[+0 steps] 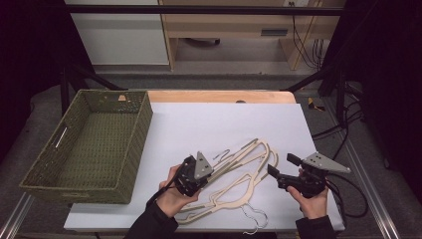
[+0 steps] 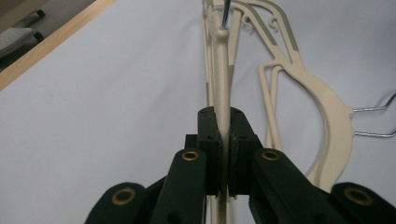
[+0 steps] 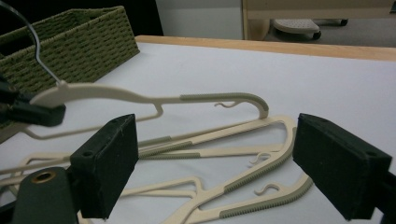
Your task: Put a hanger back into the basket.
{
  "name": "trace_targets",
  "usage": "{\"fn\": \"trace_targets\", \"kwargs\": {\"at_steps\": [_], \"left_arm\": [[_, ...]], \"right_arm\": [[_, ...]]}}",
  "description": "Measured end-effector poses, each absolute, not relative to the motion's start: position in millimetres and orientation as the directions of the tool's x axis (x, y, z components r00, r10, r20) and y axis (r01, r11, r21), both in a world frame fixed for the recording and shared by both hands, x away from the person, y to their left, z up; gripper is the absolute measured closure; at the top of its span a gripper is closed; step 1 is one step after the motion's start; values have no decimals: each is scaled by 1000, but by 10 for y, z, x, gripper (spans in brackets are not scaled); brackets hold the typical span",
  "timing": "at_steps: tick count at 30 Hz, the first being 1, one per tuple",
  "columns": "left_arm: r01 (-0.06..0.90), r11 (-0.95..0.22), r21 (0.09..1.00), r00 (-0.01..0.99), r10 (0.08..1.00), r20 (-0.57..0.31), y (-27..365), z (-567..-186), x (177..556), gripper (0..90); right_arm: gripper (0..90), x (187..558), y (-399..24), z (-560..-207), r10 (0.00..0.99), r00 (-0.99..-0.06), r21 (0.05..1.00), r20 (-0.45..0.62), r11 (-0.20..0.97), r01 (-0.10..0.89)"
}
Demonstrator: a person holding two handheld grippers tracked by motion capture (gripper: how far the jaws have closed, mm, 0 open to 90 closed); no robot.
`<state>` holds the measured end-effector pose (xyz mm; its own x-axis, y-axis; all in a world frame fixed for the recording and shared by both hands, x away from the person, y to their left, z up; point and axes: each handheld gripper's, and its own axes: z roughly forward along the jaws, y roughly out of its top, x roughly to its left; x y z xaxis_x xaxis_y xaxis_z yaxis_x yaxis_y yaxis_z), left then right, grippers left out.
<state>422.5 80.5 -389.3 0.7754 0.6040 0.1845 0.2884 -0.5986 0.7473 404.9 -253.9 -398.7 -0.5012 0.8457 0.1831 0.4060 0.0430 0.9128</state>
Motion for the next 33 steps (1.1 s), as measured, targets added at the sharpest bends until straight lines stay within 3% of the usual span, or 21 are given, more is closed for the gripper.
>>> {"fn": "trace_targets", "kwargs": {"at_steps": [11,22,33], "left_arm": [[276,-545,792,752,636,176,1064,-3692,4244,861],[269,-428,863,759,646,84,1380,-3374,4210,861],[267,-374,888,739,671,60,1790,-3054,4280,861]], "right_arm": [[106,4041,-2534,-3992,832,-525,914,178,58,401],[62,4034,-2524,-3994,825,-537,914,176,66,401],[28,4016,-2518,-3964,818,-555,919,151,91,384]]}}
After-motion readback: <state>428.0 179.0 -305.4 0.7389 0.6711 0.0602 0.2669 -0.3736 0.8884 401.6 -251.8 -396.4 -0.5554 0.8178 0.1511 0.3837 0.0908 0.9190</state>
